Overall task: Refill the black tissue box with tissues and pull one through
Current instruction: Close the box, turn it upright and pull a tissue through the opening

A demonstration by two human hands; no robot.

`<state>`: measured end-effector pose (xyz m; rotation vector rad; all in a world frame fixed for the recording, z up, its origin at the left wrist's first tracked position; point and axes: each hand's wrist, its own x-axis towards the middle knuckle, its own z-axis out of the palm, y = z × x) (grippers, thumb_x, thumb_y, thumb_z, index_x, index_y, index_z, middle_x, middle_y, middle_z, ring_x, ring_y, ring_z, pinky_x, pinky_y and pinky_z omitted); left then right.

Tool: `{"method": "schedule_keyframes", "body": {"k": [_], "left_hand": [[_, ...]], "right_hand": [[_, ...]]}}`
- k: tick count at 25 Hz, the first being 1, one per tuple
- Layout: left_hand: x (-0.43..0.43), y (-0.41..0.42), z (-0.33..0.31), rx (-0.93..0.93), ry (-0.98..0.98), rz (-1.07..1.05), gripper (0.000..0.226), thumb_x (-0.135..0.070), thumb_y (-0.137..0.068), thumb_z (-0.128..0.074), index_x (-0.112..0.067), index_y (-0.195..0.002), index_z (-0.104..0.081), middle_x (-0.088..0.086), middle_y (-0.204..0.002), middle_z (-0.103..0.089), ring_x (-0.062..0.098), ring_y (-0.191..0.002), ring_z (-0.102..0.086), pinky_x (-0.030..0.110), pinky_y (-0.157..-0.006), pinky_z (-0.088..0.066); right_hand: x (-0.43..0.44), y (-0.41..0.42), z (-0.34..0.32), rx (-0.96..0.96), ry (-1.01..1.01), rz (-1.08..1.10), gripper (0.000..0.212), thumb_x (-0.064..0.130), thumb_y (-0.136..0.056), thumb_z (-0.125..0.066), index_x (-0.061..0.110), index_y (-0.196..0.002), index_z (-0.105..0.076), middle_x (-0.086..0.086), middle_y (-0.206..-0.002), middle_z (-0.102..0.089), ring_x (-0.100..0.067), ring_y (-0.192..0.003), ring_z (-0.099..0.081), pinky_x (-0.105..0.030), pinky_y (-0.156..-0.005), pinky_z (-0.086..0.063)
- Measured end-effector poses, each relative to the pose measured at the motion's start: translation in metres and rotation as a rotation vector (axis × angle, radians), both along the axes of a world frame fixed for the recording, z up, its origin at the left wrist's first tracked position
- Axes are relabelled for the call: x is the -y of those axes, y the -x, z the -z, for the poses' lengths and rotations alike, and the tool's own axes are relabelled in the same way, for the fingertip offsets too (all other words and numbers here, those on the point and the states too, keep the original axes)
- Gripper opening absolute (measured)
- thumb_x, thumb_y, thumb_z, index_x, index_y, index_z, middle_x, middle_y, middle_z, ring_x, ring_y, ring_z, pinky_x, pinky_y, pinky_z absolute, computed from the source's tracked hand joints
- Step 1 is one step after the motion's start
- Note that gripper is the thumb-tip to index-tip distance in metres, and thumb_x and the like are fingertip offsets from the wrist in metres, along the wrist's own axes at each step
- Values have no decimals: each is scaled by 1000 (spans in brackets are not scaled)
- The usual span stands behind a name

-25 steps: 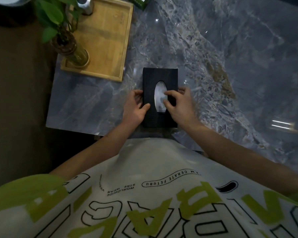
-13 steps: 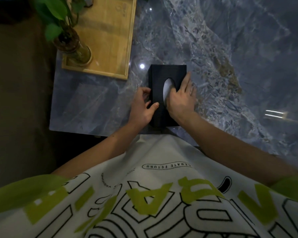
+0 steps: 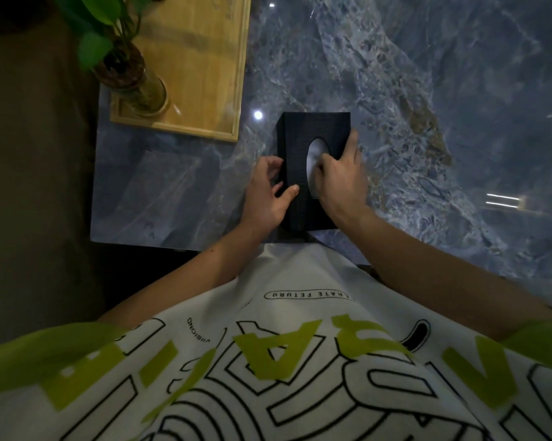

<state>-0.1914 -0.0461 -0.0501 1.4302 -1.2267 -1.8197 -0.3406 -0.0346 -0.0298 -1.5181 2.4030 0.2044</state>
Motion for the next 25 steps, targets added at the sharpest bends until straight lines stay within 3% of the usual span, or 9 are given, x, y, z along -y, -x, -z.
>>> {"method": "schedule_keyframes", "body": {"k": [3, 6, 9, 12, 14, 17, 19, 22, 25], "left_hand": [[-1, 1, 1, 4, 4, -5, 43, 4, -81, -68, -13, -112, -45, 4, -124, -52, 13, -124, -50, 26, -101, -45], [-1, 1, 1, 13, 31, -2, 42, 3, -81, -69, -14, -111, -45, 3, -122, -54, 15, -123, -52, 31, -101, -48], [-1, 1, 0, 43, 36, 0, 42, 1, -80, -70, -16, -109, -44, 0, -117, -53, 15, -119, -54, 31, -95, -50], [-1, 2, -3, 91, 68, -2, 44, -1, -79, -72, -16, -111, -45, 0, -116, -53, 14, -113, -55, 23, -86, -51], [0, 3, -4, 127, 89, 3, 45, -1, -79, -72, -13, -114, -47, -2, -114, -54, 10, -106, -56, 18, -80, -50], [-1, 3, -6, 188, 110, 24, 50, -5, -77, -73, -10, -119, -47, 0, -117, -53, 7, -102, -56, 24, -78, -54], [-2, 1, -10, 276, 205, 69, 57, -14, -74, -76, -13, -124, -47, 5, -124, -48, 9, -106, -54, 35, -87, -54], [-5, 5, -21, 393, 369, 191, 70, -28, -71, -80, -14, -130, -46, 11, -135, -36, 16, -118, -45, 30, -101, -42], [-1, 18, -30, 532, 529, 308, 67, -45, -65, -80, -18, -118, -49, 15, -148, -23, 27, -136, -30, 30, -107, -31]], "right_hand": [[-4, 6, -1, 150, 114, 19, 24, 27, -94, -50, 7, -101, -63, -24, -152, -27, -41, -119, -50, -43, -82, -52], [-9, 11, -3, 362, 294, 13, 19, 24, -93, -51, 6, -88, -56, -23, -140, -38, -32, -102, -55, -43, -80, -52], [-18, 14, -8, 464, 336, 13, 18, 21, -94, -51, 5, -86, -55, -23, -143, -36, -30, -119, -49, -37, -95, -48], [-27, 15, -17, 484, 241, 30, 17, 21, -95, -52, 6, -89, -58, -21, -152, -30, -31, -139, -33, -29, -108, -31], [-31, 15, -21, 463, 244, -3, 16, 21, -93, -54, 7, -91, -61, -18, -145, -41, -30, -137, -36, -34, -110, -32], [-35, 15, -23, 418, 314, -136, 14, 20, -91, -55, 9, -90, -62, -13, -116, -59, -30, -113, -53, -41, -96, -44], [-34, 13, -26, 447, 309, -132, 12, 21, -91, -54, 11, -89, -61, -9, -101, -61, -28, -98, -55, -38, -84, -46], [-29, 12, -26, 502, 290, -20, 14, 23, -92, -52, 12, -89, -60, -6, -91, -61, -23, -90, -55, -37, -78, -46], [-23, 13, -27, 610, 310, 175, 12, 21, -92, -54, 14, -86, -61, -4, -83, -60, -18, -79, -58, -35, -72, -50]]}}
